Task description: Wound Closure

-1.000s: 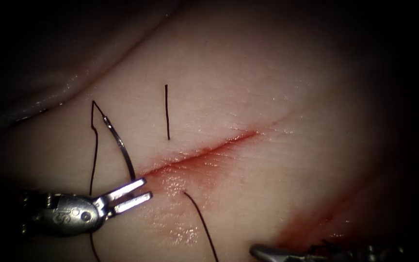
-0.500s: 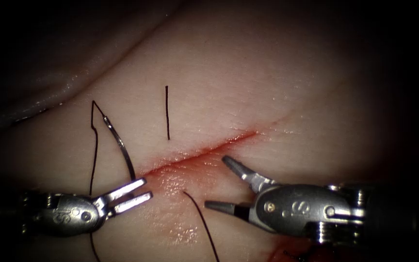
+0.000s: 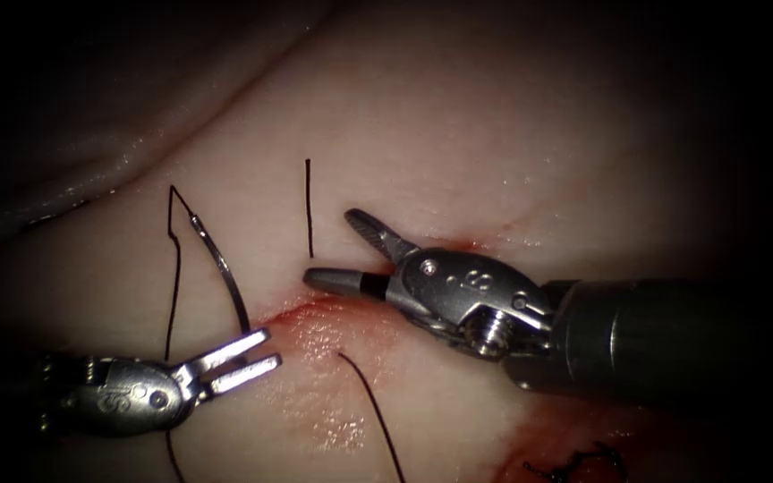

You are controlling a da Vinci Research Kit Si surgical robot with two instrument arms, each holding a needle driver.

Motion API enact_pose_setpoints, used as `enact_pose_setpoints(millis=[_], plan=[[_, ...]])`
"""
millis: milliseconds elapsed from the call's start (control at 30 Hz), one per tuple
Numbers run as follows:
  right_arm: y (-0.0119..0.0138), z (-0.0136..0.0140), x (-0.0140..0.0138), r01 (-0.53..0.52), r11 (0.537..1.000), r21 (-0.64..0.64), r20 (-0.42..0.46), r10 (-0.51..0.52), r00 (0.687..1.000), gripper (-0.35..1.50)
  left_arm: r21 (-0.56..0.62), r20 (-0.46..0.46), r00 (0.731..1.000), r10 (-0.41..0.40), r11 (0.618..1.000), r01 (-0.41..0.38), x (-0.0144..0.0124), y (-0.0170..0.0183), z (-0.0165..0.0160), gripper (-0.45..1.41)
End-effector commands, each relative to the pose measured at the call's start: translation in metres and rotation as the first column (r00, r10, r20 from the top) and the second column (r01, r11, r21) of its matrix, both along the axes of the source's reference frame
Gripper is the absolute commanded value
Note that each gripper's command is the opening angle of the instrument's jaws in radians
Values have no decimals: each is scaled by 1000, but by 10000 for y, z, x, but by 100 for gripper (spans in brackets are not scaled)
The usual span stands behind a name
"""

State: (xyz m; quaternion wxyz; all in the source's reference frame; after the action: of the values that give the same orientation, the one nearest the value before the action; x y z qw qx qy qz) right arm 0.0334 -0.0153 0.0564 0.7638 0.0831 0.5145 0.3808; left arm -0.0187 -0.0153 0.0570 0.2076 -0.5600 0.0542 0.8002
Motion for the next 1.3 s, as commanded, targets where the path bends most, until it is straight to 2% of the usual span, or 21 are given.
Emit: enact_pose_setpoints(millis=[33,67,100,333,400,433,467,500,533,667,833,1033,1100,1300], plan=[[-4,16,14,3,1000,9,-13,-3,1000,126,3,2,1000,1,1000,-1,-5,-6,6,-45],[-4,22,17,9,1000,22,-30,-8,1000,119,3,2,1000,1,1000,-1,-5,-6,6,-45],[-2,29,21,31,999,24,-56,-30,998,96,3,2,1000,1,1000,-1,-5,-6,6,-45],[13,43,29,12,1000,9,-65,-11,998,96,3,2,1000,1,1000,-1,-5,-7,6,-45],[15,44,31,8,1000,8,-66,-8,998,91,3,2,1000,1,1000,-1,-5,-7,6,-45],[15,44,32,6,1000,6,-67,-5,998,82,3,2,1000,1,1000,-1,-5,-7,6,-45],[15,44,32,5,1000,6,-67,-5,998,64,3,2,1000,1,1000,-1,-5,-7,6,-45],[15,44,32,5,1000,6,-67,-5,998,29,3,2,1000,1,1000,-1,-5,-7,6,-45],[15,43,32,4,1000,6,-66,-3,998,-35,3,2,1000,1,1000,-1,-5,-7,6,-45],[16,41,32,-8,1000,6,-59,8,998,-35,3,2,1000,1,1000,-1,-5,-7,6,-45],[20,35,26,-33,999,-14,-99,32,995,-35,2,2,1000,1,1000,-1,-5,-7,6,-45],[27,12,10,-84,996,-21,-161,80,984,-35,2,2,1000,1,1000,-1,-5,-7,6,-45],[30,-4,6,-97,995,-25,-187,91,978,-35,2,2,1000,1,1000,-1,-5,-7,6,-45],[30,-21,10,-96,994,-52,-197,84,977,-35,2,2,1000,1,1000,-1,-5,-7,6,-45]])
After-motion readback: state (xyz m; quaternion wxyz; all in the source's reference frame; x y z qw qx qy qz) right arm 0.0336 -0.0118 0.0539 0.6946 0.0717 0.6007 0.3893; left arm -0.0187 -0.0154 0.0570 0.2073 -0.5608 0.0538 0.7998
